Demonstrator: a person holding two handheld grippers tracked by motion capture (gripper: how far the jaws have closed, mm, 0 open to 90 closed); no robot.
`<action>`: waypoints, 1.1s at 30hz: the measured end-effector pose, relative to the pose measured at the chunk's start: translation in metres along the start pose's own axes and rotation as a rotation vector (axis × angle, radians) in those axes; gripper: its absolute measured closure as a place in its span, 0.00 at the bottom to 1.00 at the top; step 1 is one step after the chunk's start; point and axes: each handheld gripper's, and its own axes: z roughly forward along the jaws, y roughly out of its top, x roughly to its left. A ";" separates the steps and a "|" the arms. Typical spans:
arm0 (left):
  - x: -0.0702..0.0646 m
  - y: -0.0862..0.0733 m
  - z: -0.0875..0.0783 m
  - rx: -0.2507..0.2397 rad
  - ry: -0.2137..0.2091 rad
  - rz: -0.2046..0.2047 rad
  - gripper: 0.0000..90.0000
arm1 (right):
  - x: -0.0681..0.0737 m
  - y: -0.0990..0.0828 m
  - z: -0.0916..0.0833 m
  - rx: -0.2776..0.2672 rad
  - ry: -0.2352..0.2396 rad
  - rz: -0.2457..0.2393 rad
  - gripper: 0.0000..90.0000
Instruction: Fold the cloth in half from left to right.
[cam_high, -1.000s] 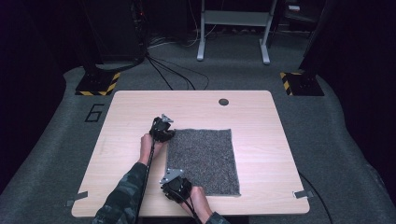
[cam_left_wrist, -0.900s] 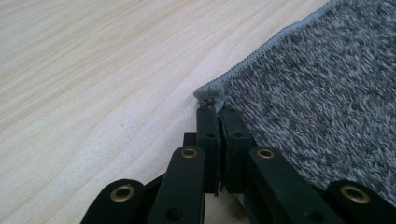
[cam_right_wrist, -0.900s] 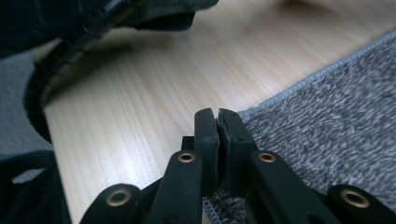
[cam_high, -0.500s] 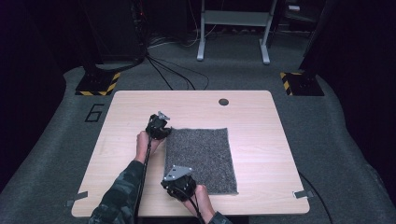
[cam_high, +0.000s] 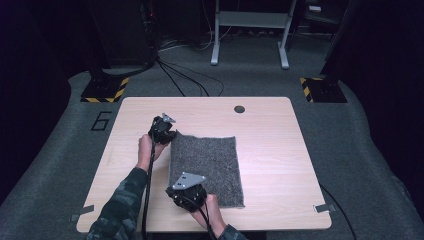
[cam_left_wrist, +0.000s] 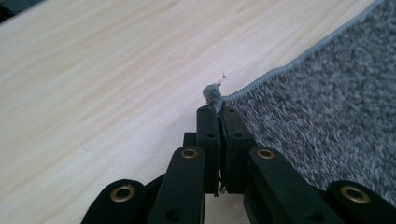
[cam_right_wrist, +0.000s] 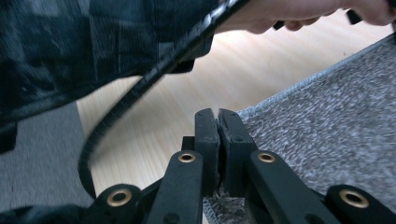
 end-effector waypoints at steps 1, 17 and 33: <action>-0.001 0.003 -0.002 -0.008 -0.002 0.000 0.97 | -0.001 0.002 -0.006 -0.032 0.006 0.011 0.97; -0.037 0.044 0.008 -0.014 -0.044 0.030 0.97 | -0.015 -0.014 -0.050 -0.075 -0.095 0.058 0.97; -0.072 0.069 0.033 -0.007 -0.086 0.090 0.97 | -0.031 -0.040 -0.076 -0.055 -0.196 0.078 0.97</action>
